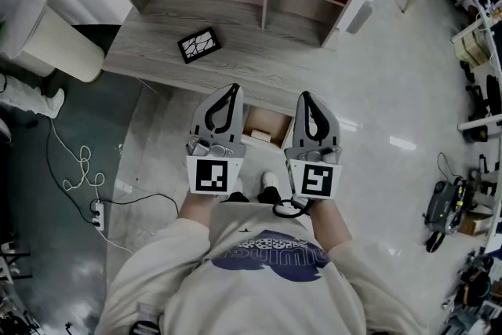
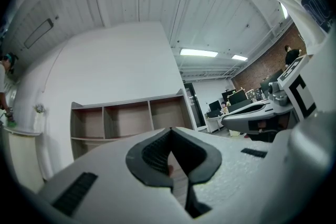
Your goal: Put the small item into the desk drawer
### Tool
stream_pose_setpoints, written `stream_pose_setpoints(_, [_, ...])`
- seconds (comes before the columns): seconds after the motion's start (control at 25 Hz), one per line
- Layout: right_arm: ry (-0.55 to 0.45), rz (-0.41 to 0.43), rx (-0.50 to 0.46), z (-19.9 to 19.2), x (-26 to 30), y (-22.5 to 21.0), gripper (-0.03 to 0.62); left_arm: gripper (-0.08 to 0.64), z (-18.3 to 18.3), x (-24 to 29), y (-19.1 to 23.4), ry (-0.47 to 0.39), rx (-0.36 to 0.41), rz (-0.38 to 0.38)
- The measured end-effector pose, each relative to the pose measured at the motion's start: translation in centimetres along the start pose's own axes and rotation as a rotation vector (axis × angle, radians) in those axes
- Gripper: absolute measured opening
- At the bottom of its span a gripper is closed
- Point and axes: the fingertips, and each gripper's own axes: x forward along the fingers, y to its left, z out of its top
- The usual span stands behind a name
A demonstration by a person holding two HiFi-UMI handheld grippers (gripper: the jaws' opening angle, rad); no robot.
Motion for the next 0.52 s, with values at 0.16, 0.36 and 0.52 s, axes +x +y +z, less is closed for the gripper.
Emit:
stream_pose_setpoints(0.16, [0.0,0.002,0.002,-0.18,0.11,0.05,-0.003,0.008,-0.17,0.0,0.24,-0.011,-0.052,0.025])
stream_pose_setpoints(0.36, [-0.003,0.002,-0.006,-0.01,0.25,0.06,-0.003,0.008,-0.4,0.0,0.47,-0.004,-0.08,0.037])
stream_pose_setpoints(0.52, [-0.008,-0.004,-0.011,0.09,0.28,-0.04,-0.003,0.008,-0.33,-0.01,0.55,-0.009,-0.077,0.039])
